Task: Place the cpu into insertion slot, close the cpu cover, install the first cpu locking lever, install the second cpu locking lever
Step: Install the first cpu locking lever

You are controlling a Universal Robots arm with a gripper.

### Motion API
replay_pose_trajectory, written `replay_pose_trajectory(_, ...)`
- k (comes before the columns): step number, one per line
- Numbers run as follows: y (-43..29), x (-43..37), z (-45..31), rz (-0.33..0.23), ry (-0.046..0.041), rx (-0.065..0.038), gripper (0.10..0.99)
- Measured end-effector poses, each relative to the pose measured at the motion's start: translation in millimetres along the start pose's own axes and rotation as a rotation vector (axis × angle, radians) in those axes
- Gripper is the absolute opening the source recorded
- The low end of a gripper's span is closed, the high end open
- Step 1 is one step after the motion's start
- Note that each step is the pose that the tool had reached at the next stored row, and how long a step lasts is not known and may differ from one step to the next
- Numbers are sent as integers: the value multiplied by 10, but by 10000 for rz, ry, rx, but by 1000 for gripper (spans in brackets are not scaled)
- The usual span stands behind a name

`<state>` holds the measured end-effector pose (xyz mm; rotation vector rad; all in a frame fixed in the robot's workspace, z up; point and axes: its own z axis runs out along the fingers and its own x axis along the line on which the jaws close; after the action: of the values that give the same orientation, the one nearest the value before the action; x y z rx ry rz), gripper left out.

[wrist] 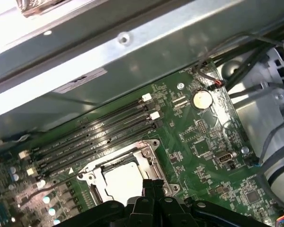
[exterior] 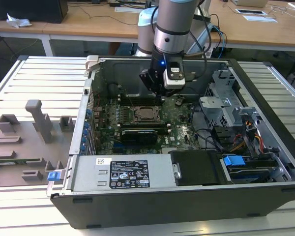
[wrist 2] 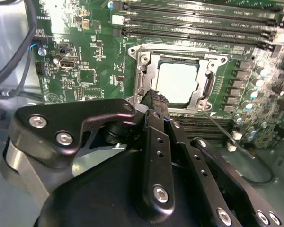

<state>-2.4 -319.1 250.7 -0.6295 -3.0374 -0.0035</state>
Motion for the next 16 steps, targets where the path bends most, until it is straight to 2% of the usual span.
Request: replay_pose_trajectory(16, 0, 0, 0, -2137, -12, 84, 106)
